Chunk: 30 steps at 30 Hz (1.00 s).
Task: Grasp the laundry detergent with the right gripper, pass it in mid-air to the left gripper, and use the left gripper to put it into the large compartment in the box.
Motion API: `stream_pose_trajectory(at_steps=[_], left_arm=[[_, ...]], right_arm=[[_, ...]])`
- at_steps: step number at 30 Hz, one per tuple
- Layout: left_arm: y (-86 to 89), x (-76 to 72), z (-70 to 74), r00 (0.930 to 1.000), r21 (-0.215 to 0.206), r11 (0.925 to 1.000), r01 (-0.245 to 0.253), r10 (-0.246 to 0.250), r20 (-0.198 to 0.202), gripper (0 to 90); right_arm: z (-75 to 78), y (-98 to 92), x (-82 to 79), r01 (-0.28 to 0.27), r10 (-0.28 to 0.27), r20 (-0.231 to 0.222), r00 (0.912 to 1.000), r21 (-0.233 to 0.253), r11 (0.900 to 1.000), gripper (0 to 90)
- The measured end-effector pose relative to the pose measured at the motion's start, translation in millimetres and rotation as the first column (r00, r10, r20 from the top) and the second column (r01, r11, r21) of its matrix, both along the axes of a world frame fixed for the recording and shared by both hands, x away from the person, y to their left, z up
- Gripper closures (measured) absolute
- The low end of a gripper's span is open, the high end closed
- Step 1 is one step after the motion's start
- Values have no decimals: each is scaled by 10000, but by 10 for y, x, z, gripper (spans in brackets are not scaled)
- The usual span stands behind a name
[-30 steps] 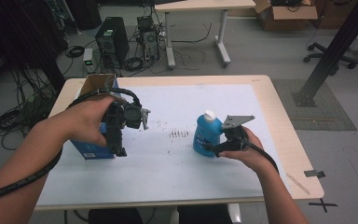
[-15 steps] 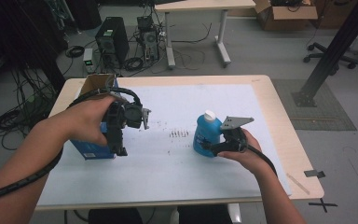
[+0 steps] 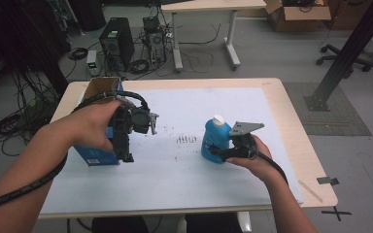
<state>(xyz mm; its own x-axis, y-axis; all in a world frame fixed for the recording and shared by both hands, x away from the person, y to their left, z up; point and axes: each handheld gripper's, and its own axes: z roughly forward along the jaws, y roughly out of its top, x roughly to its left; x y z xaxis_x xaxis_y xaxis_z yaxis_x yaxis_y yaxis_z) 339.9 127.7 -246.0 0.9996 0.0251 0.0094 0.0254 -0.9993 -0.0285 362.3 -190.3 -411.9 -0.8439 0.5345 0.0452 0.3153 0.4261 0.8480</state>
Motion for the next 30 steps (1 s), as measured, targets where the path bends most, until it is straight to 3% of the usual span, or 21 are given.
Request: stream_pose_trajectory(at_steps=[13, 21, 27, 30], left_arm=[[21, 1, 3, 10000, 27, 10000, -5, 5, 2, 2], [12, 19, 1, 10000, -6, 10000, -39, 39, 48, 2], [-33, 13, 15, 10000, -81, 10000, -8, 9, 91, 2], [-54, 16, 32, 9999, -8, 10000, 70, -70, 88, 2]], right_arm=[[-21, 46, -9, -88, 89, 242, 9997, -56, 9999, 415], [-31, 52, -30, -142, 148, 554, 9984, -120, 9998, 441], [-42, 40, -69, -242, 252, 1049, 9942, -112, 9996, 457], [19, 3, -76, -247, 207, 1041, 9943, 371, 9990, 457]])
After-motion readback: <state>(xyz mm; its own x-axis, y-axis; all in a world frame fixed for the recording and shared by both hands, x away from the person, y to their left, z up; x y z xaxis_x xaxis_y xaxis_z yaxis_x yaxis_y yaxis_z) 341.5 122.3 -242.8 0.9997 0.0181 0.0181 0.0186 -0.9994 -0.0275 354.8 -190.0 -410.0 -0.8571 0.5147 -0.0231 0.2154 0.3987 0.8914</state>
